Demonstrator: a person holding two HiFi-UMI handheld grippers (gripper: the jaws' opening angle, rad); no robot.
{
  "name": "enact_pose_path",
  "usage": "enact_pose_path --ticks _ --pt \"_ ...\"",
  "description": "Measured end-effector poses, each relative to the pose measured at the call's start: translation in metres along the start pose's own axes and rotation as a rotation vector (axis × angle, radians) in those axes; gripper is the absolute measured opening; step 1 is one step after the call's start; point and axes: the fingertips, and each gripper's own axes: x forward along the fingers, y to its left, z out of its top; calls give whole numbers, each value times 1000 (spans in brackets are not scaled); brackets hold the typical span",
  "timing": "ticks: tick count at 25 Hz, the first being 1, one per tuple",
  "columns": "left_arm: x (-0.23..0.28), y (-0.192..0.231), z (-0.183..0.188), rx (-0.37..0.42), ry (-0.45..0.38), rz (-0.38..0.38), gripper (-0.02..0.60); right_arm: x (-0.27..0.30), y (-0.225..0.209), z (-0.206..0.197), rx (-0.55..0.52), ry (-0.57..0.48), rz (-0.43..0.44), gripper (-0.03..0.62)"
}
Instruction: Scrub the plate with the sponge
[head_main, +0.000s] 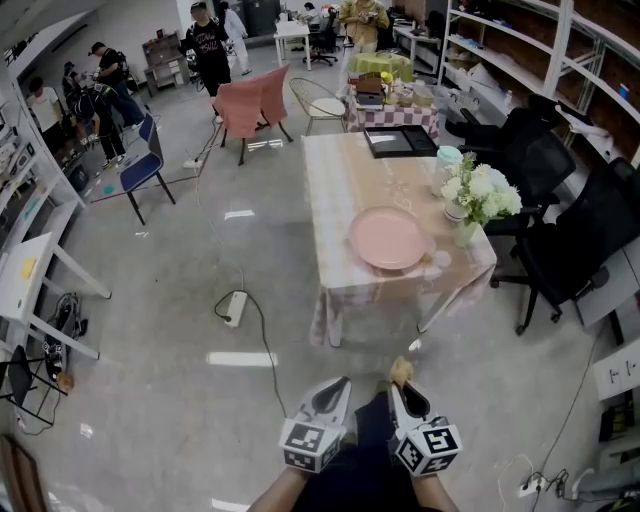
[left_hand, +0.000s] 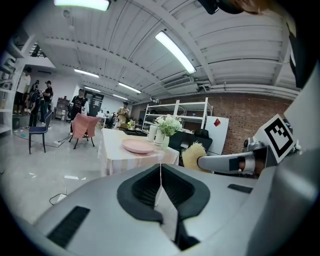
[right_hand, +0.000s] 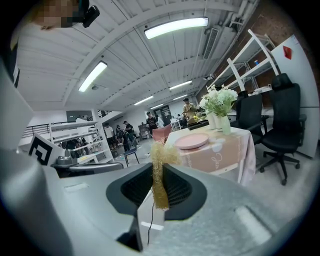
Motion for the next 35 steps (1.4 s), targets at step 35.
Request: enact_pose_path --ticks 35 --pt "145 76 53 -21 -2 50 12 141 -96 65 5 17 2 58"
